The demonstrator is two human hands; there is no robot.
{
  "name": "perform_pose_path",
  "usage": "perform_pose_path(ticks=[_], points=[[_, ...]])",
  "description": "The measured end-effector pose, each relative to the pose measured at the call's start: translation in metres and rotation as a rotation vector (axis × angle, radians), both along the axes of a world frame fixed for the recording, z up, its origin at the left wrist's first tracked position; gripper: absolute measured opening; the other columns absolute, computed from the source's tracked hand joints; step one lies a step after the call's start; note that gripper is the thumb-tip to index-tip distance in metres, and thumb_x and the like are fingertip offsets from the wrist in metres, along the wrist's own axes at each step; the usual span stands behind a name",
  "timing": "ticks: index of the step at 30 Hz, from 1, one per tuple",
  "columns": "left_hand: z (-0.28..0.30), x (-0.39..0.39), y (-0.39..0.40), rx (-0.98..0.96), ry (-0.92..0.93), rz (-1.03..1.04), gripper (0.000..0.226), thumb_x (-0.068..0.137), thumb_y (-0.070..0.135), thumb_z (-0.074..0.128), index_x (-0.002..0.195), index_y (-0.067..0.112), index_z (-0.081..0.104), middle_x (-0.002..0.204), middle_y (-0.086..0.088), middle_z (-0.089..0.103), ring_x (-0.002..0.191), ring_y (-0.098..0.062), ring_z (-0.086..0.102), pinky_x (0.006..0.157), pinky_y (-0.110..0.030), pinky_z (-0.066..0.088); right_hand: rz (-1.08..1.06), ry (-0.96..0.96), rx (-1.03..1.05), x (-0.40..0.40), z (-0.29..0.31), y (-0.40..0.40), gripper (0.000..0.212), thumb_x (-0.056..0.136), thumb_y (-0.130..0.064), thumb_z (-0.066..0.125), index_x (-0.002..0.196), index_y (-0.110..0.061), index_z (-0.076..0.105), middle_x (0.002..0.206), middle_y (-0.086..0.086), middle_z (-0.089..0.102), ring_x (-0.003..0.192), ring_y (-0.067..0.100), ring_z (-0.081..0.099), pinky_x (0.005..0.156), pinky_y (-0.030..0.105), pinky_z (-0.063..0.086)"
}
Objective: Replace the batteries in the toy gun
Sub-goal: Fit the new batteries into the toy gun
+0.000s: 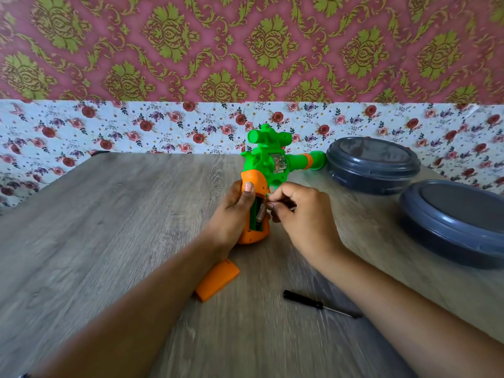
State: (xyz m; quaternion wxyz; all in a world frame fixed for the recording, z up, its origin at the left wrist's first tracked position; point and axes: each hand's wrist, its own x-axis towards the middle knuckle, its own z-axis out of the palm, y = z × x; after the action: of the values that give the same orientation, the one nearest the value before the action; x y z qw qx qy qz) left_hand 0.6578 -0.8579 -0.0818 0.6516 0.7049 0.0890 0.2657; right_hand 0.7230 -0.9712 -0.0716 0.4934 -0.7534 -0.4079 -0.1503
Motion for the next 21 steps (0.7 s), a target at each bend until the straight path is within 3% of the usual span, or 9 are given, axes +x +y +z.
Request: perform_pose_path(ticks=[3, 5, 10, 14, 16, 21], points=[[0.001, 0.0, -0.001, -0.015, -0.017, -0.032, 0.025, 0.099, 0.028, 0.03, 0.11, 0.014, 0.048, 0.09, 0.001, 0.06, 0.069, 0.005, 0.064, 0.067, -0.014, 0.053, 0.027, -0.056, -0.072, 0.002, 0.002, 0.0, 0.01, 0.077, 0.0, 0.068, 0.079, -0.009, 0.07, 0.075, 0.008, 0.071, 0.068, 0.023, 0.067, 0.067, 0.04, 0.054], [0.003, 0.0, -0.002, -0.047, -0.018, -0.054, 0.024, 0.1, 0.027, 0.03, 0.11, 0.014, 0.048, 0.091, 0.0, 0.06, 0.067, 0.006, 0.064, 0.064, -0.013, 0.053, 0.036, -0.115, -0.088, 0.003, 0.002, -0.001, 0.014, 0.074, 0.004, 0.066, 0.081, -0.008, 0.07, 0.079, 0.01, 0.071, 0.071, 0.026, 0.066, 0.068, 0.04, 0.054], [0.004, -0.001, -0.002, -0.085, 0.016, -0.055, 0.026, 0.098, 0.031, 0.031, 0.108, 0.018, 0.052, 0.099, -0.004, 0.063, 0.086, -0.008, 0.065, 0.078, -0.025, 0.055, 0.059, -0.189, -0.15, 0.003, -0.001, -0.002, 0.025, 0.07, 0.011, 0.061, 0.087, -0.004, 0.071, 0.087, 0.012, 0.07, 0.087, 0.028, 0.066, 0.08, 0.029, 0.052], [0.002, 0.0, -0.001, -0.13, 0.048, -0.005, 0.029, 0.096, 0.035, 0.034, 0.109, 0.018, 0.054, 0.109, -0.014, 0.062, 0.104, -0.026, 0.059, 0.094, -0.043, 0.048, 0.098, -0.266, -0.306, 0.0, -0.003, -0.002, 0.024, 0.073, 0.0, 0.043, 0.074, -0.002, 0.067, 0.076, 0.013, 0.061, 0.077, 0.031, 0.06, 0.064, 0.04, 0.051], [0.002, 0.0, 0.001, -0.13, 0.051, 0.005, 0.031, 0.093, 0.039, 0.036, 0.107, 0.019, 0.055, 0.107, -0.014, 0.063, 0.104, -0.028, 0.06, 0.094, -0.045, 0.048, 0.107, -0.298, -0.345, 0.0, -0.004, -0.003, 0.028, 0.074, -0.001, 0.043, 0.078, -0.003, 0.07, 0.078, 0.013, 0.059, 0.079, 0.031, 0.06, 0.065, 0.036, 0.051], [0.0, 0.001, 0.004, -0.167, 0.04, -0.033, 0.032, 0.096, 0.036, 0.032, 0.108, 0.014, 0.052, 0.088, -0.008, 0.065, 0.07, -0.013, 0.068, 0.068, -0.03, 0.056, 0.054, -0.196, -0.312, 0.008, 0.02, -0.012, 0.021, 0.083, -0.003, 0.058, 0.096, -0.01, 0.073, 0.09, 0.005, 0.067, 0.083, 0.011, 0.059, 0.071, 0.019, 0.039]])
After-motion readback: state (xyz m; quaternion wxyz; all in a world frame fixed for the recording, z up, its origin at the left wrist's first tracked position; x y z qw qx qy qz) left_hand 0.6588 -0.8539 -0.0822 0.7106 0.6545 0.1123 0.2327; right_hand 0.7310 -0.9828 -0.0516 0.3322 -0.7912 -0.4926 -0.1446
